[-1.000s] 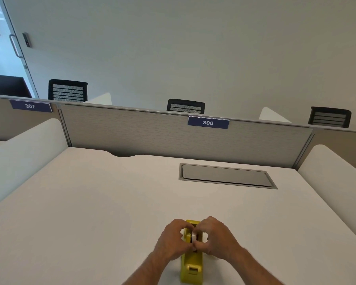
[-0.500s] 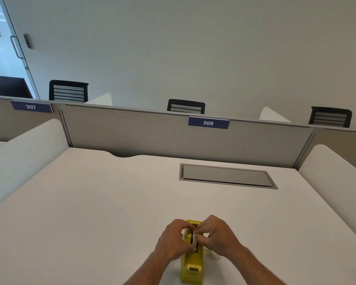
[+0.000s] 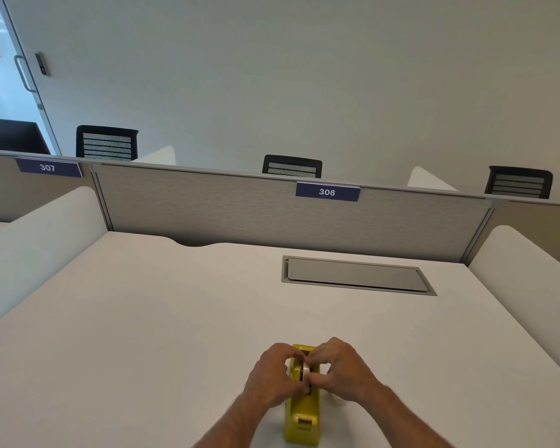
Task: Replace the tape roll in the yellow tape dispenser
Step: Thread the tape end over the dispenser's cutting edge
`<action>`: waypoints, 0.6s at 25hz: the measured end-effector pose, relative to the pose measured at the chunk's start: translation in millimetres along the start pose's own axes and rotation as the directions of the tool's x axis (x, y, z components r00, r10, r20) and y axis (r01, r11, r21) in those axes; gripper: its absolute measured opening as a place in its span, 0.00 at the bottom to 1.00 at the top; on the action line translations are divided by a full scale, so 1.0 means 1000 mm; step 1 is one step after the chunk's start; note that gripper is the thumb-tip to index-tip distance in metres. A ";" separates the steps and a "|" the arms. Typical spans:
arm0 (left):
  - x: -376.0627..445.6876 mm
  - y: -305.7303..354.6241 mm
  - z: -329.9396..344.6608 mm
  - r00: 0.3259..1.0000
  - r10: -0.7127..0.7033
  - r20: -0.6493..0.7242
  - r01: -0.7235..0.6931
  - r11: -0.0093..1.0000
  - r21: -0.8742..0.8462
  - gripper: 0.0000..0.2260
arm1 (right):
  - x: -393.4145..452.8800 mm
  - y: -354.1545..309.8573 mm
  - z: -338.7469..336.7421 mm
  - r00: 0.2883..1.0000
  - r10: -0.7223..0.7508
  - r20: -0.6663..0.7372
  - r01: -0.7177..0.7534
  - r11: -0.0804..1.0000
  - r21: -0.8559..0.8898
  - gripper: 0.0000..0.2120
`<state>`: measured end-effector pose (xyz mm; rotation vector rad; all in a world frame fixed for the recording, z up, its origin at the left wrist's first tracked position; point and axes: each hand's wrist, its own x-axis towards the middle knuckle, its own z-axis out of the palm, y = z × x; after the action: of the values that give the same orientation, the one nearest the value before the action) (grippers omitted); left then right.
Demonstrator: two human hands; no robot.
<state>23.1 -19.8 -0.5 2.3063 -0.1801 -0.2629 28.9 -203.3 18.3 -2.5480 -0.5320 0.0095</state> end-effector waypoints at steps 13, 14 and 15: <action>0.002 0.000 0.003 1.000 -0.006 -0.004 0.007 0.999 0.046 0.27 | 0.001 -0.005 -0.009 0.999 0.044 0.022 -0.046 0.996 0.076 0.05; 0.001 0.000 0.003 1.000 -0.008 -0.007 0.008 0.999 0.048 0.27 | 0.001 -0.005 -0.009 0.999 0.049 0.024 -0.051 0.996 0.075 0.05; 0.001 0.000 0.003 1.000 -0.009 -0.008 0.009 0.999 0.052 0.27 | 0.001 -0.006 -0.008 0.998 0.057 0.025 -0.058 0.996 0.073 0.05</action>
<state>23.5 -22.1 -2.4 2.3594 -0.1744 -0.2565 29.1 -202.5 28.4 -2.4929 -0.4583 0.0773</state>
